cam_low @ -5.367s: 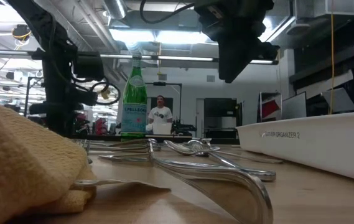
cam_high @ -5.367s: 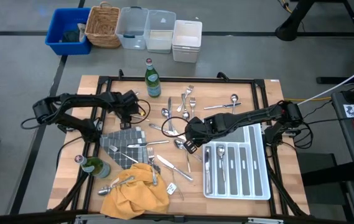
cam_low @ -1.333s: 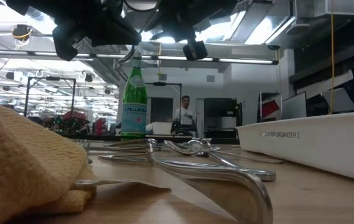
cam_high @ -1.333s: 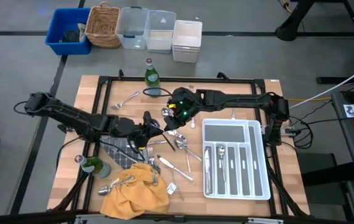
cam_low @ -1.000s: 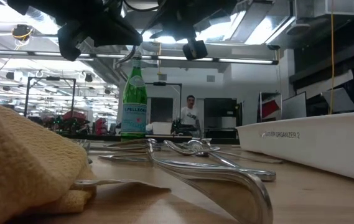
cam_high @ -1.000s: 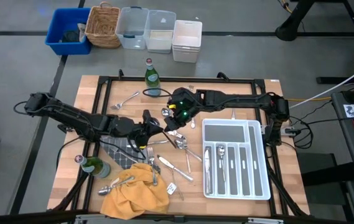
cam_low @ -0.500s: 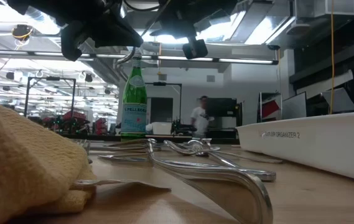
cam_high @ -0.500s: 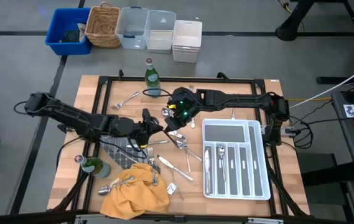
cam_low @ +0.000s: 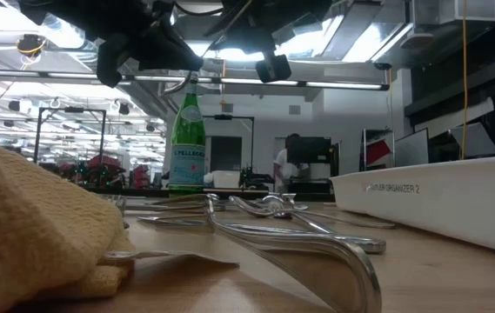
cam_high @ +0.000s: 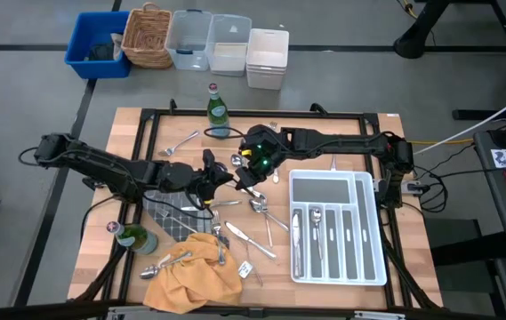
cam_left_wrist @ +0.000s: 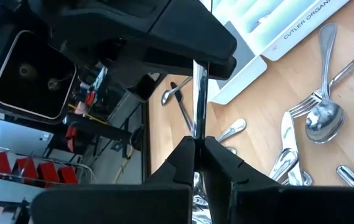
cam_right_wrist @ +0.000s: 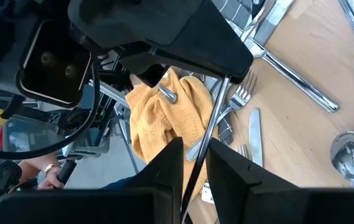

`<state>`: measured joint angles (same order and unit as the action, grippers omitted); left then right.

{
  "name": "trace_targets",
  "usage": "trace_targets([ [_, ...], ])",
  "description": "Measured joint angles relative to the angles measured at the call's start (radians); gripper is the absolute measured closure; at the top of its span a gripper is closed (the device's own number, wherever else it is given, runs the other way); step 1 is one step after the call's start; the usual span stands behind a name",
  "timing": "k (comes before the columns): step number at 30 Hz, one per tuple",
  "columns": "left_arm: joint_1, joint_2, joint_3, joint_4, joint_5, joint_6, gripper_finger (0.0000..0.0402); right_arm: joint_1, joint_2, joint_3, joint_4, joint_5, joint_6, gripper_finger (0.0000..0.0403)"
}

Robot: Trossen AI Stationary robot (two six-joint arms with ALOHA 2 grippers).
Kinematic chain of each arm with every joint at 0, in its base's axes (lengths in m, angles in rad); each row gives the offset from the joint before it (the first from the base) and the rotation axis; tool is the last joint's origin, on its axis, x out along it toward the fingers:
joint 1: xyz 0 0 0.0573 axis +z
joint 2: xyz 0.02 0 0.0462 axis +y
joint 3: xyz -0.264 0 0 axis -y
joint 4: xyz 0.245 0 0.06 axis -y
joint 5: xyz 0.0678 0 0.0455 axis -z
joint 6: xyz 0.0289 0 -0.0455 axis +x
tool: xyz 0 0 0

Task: Sort silverware
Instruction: Stack the silver spoon into the white utensil tray with the other silver spoon

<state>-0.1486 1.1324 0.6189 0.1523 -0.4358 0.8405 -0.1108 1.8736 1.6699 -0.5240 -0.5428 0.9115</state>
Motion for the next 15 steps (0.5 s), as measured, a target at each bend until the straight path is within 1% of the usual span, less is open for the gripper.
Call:
trace_targets([
  [2, 0.0, 0.0, 0.0, 0.0, 0.0, 0.009, 0.0392, 0.0, 0.0, 0.0, -0.001, 0.0, 0.0, 0.0342],
  [8, -0.005, -0.001, 0.0, -0.002, -0.005, 0.058, 0.0393, -0.001, 0.0, -0.001, -0.027, 0.006, 0.004, 0.0391],
  [12, -0.012, -0.001, 0.0, -0.001, -0.004, 0.057, 0.0391, -0.001, 0.0, -0.002, -0.037, 0.012, -0.02, 0.039],
  [15, -0.015, 0.0, 0.0, 0.0, 0.005, 0.054, 0.038, 0.0, 0.0, -0.001, -0.057, 0.033, -0.047, 0.0394],
])
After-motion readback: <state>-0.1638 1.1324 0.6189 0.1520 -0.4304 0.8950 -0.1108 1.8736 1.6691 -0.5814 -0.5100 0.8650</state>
